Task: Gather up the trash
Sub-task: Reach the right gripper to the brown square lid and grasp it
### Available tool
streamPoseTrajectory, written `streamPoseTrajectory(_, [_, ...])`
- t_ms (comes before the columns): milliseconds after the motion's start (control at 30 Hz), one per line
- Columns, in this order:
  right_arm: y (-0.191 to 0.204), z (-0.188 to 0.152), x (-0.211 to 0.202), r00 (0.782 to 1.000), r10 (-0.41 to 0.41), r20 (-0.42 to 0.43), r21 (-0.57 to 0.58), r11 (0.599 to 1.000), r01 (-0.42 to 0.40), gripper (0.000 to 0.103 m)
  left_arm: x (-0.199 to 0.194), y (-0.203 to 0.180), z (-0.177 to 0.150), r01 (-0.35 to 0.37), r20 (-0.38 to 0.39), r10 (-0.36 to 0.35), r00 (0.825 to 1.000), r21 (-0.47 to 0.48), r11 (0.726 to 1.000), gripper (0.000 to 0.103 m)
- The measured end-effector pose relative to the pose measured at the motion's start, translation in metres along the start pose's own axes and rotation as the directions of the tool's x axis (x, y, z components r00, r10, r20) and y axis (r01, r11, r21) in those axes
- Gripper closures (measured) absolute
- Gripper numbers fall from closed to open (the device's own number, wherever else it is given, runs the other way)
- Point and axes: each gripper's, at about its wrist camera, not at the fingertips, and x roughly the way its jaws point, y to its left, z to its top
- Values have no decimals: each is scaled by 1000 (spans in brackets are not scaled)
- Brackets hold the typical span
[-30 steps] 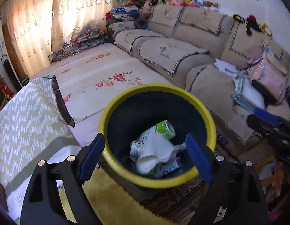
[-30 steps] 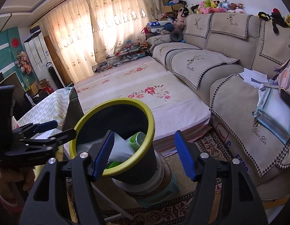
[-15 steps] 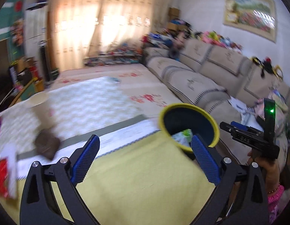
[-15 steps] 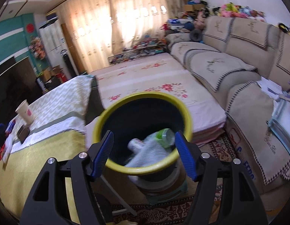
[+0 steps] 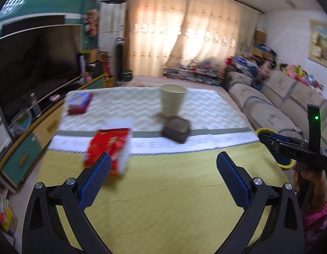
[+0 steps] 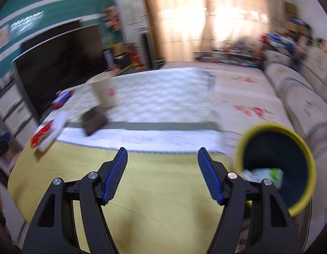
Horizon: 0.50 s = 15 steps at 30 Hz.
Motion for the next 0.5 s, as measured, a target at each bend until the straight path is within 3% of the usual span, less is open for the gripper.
streamPoseTrajectory(167, [62,30,31,991,130,-35,-140,981,-133,36,-8,32,-11,-19,13,20,1000,-52,998,5])
streamPoseTrajectory(233, [82,41,47,982,180,-56,-186,964,-187,31,-9,40,-15,-21,14,22,1000,-65,998,5])
streamPoseTrajectory(500, [121,62,108,973,181,-140,-271,939,-214,28,-5,45,-22,-35,-3,35,999,-100,994,5])
